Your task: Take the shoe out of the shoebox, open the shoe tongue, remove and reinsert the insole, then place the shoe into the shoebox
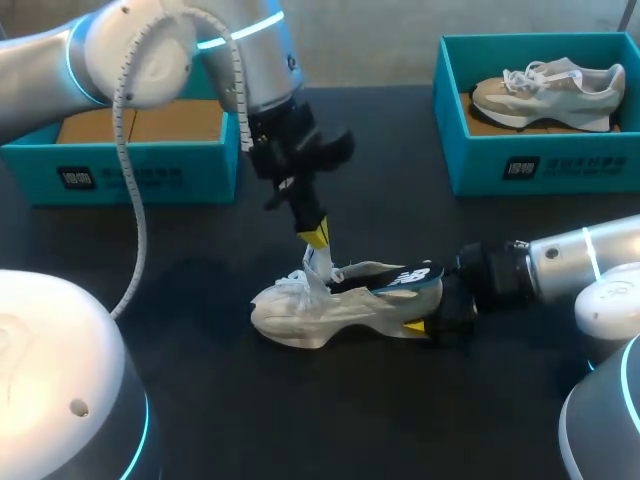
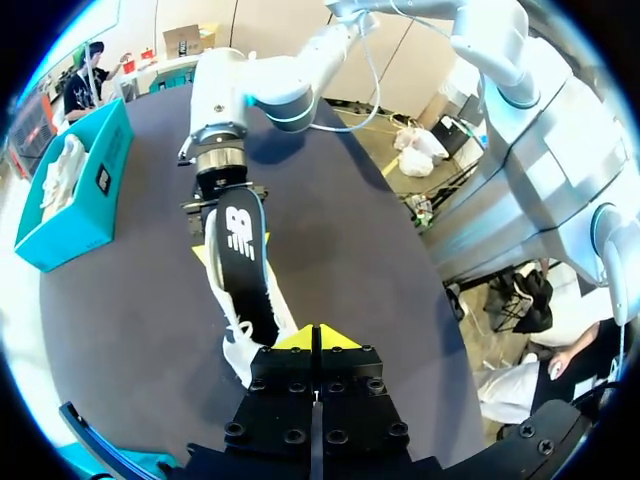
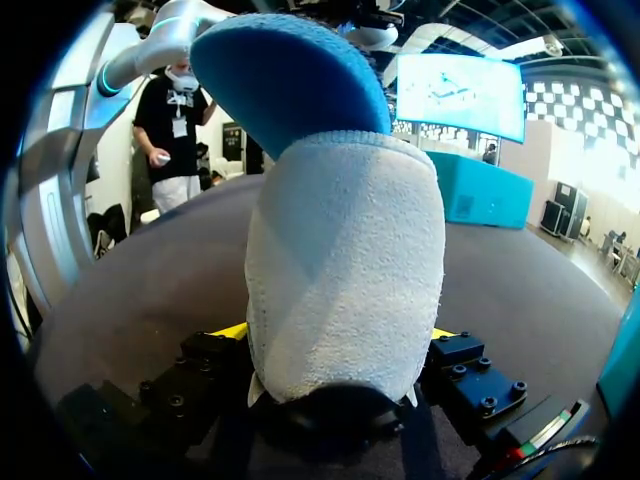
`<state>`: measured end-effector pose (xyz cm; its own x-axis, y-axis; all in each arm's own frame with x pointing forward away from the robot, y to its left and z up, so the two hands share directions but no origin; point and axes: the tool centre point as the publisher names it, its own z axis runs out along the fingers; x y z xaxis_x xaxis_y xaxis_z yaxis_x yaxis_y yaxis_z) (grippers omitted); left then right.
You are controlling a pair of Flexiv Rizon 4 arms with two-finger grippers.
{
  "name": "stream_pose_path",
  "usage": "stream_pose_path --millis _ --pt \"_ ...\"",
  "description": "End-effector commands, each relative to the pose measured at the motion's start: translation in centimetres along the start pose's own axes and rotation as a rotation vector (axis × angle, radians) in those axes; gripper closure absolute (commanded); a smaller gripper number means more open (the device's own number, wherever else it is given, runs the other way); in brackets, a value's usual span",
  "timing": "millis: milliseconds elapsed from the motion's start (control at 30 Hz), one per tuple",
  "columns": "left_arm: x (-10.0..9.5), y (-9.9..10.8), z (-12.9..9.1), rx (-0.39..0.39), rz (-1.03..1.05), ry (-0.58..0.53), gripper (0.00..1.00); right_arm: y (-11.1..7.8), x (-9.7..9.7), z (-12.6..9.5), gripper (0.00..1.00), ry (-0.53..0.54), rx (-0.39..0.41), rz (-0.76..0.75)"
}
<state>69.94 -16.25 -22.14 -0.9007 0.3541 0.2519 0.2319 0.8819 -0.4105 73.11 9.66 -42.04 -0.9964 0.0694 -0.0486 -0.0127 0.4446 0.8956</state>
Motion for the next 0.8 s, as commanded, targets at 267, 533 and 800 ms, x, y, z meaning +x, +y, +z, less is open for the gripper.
stream_pose_path --millis 267,533,800 --pt "0.8 -0.6 0.1 0.021 -0.007 -0.186 1.00 0.1 0.1 0.0 1.00 -0.002 0.002 -0.001" --pt "-0.2 -1.7 2.5 -0.017 0.007 -0.222 1.00 0.1 0.1 0.0 1.00 -0.002 0.002 -0.001" --pt "-1.3 -2.5 5.3 -0.051 0.032 -0.259 1.00 0.1 0.1 0.0 1.00 -0.002 0.002 -0.001"
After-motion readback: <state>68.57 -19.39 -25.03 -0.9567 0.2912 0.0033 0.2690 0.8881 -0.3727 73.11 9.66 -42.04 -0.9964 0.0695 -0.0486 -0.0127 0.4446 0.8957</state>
